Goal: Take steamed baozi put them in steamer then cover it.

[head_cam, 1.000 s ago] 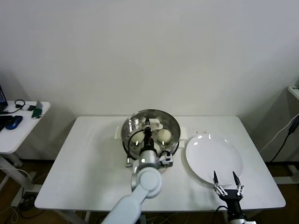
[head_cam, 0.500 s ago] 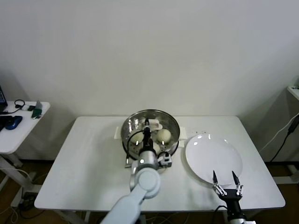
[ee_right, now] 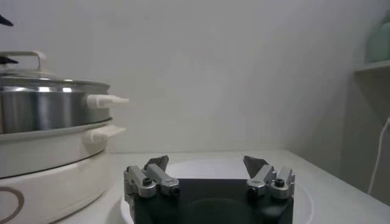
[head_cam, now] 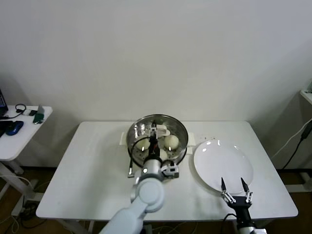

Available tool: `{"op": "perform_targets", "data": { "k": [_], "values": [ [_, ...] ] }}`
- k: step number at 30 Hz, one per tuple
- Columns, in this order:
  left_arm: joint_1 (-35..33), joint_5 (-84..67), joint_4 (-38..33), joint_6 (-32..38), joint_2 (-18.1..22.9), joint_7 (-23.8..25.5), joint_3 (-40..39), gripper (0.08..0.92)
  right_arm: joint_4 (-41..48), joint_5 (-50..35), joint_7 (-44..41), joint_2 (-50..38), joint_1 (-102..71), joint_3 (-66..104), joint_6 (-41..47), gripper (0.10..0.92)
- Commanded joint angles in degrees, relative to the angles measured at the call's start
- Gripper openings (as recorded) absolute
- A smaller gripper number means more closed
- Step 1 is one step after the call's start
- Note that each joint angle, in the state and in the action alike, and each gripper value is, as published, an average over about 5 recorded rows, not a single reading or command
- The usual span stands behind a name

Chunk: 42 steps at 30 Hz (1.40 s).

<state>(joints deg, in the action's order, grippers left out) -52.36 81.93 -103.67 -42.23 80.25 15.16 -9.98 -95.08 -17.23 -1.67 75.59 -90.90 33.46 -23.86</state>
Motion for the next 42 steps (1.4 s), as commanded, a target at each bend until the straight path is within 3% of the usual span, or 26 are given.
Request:
{"op": "perform_targets", "data": {
  "k": [1,6,13,18,23,34,42],
  "values": [
    [-4.9,-11.7,-13.2,-0.4,-8.8,-3.8,2.1,0.643,-1.0,-1.7,2.5,-0.3,-0.2,-0.4,2.8,0.823],
    [-12.6,-34.6,-16.1,11.5,-11.6,-18.7,10.5,0.779,-1.6,-0.9,2.8,-0.6,-0.2,-0.5,3.1,0.823],
    [-23.5,-60.7,-22.8,23.7,-12.0,-27.6,27.4,0.822,-1.5,0.5,3.7,-0.2,0.4,-0.6,2.8,0.823],
    [-27.7,-83.8,-22.3,31.4,-8.9,-28.1,40.2,0.823,-1.5,1.0,3.7,-0.2,0.5,-0.8,2.8,0.823],
    [-31.7,-97.4,-16.3,38.6,-7.5,-25.2,47.0,0.823,-1.0,1.8,3.9,0.0,0.7,-0.9,2.7,0.823],
    [-37.6,-97.6,1.8,58.9,-7.5,-18.4,44.8,0.823,-0.5,1.7,3.4,-0.2,1.5,-1.0,3.5,0.823],
    [-37.1,-96.9,6.7,61.3,-7.0,-17.9,43.1,0.823,-0.5,1.8,2.9,-0.2,1.9,-1.7,3.7,0.823]
  ]
}}
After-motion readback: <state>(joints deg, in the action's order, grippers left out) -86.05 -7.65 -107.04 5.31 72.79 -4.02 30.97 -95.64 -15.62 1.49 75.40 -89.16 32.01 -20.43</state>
